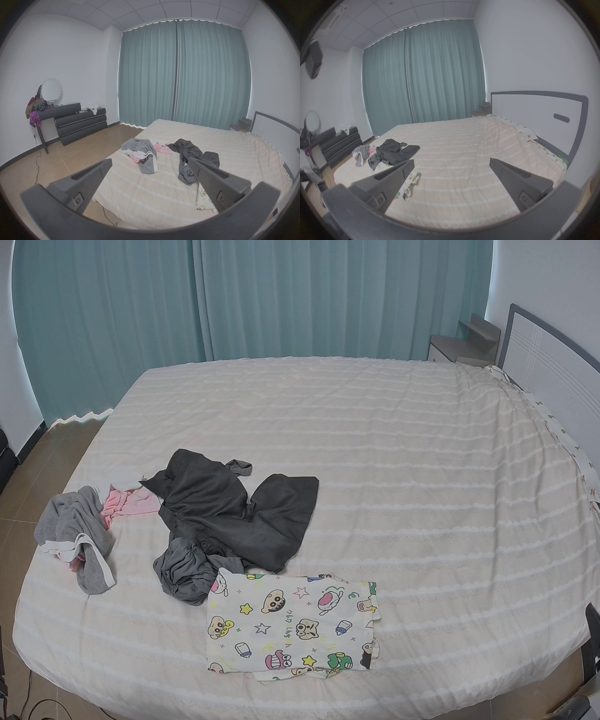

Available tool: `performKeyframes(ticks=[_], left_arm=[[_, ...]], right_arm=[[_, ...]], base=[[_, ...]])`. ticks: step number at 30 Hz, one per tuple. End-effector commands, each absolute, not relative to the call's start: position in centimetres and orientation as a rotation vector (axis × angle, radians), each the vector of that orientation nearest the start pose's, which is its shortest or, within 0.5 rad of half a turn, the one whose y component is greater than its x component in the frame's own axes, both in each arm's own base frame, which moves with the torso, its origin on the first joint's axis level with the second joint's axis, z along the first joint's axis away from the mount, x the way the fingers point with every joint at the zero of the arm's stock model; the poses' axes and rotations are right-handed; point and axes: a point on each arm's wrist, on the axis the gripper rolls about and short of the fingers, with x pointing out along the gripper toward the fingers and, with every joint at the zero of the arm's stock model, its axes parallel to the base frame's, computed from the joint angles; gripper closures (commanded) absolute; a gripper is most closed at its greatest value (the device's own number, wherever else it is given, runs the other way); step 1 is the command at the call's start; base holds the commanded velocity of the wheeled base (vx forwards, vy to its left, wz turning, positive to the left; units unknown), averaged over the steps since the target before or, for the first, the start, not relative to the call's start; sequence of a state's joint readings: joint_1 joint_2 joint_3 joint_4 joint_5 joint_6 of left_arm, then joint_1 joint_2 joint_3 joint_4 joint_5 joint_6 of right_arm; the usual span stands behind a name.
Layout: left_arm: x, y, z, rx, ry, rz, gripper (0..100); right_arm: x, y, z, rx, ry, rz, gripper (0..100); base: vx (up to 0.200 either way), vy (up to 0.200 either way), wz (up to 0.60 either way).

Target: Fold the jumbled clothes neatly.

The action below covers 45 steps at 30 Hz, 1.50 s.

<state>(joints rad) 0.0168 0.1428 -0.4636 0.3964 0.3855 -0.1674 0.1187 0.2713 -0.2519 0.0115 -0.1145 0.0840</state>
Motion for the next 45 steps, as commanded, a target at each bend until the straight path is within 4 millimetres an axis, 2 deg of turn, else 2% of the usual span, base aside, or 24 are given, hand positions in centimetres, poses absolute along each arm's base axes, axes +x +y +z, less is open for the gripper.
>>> performKeyframes(ticks=[1, 5, 6, 11, 18, 21, 33, 39, 43, 45], left_arm=[[-5.4, 0.4, 14.5, -0.128, 0.015, 0.299, 0], [-4.3, 0.3, 13.5, -0.121, -0.024, 0.242, 0], [-3.5, 0.3, 12.6, -0.085, -0.044, 0.221, 0], [-2.1, 0.3, 10.4, 0.019, -0.093, 0.191, 0], [-1.8, 0.1, 9.2, 0.025, -0.066, 0.102, 0], [-2.2, 0.0, 8.1, 0.026, -0.029, 0.019, 0], [-2.5, -0.4, 8.1, 0.007, -0.028, -0.187, 0], [-2.4, -0.4, 8.1, 0.005, -0.025, -0.170, 0], [-2.3, 0.0, 7.6, 0.025, 0.000, 0.021, 0], [-2.3, 0.1, 7.6, -0.004, 0.011, 0.023, 0]], right_arm=[[-3.4, -0.2, 11.8, -0.005, -0.018, -0.009, 0], [-3.7, 0.0, 10.6, -0.009, -0.032, 0.011, 0], [-3.3, 0.0, 9.6, -0.022, -0.008, 0.015, 0], [-2.4, 0.0, 7.4, -0.020, 0.034, 0.016, 0], [-2.3, 0.0, 7.6, -0.011, -0.002, 0.012, 0], [-2.3, 0.0, 7.6, -0.017, -0.003, 0.011, 0], [-2.3, 0.0, 7.6, -0.017, 0.000, 0.011, 0], [-2.3, 0.0, 7.6, -0.021, -0.003, 0.014, 0], [-2.3, 0.0, 7.6, -0.018, -0.003, 0.014, 0], [-2.3, 0.0, 7.6, -0.018, -0.003, 0.014, 0]], base=[[0.000, 0.000, 0.00], [0.000, 0.000, 0.00], [0.000, 0.000, 0.00], [0.000, 0.000, 0.00], [0.000, 0.000, 0.00], [0.000, 0.000, 0.00], [0.000, 0.000, 0.00], [0.000, 0.000, 0.00], [0.000, 0.000, 0.00], [0.000, 0.000, 0.00]])
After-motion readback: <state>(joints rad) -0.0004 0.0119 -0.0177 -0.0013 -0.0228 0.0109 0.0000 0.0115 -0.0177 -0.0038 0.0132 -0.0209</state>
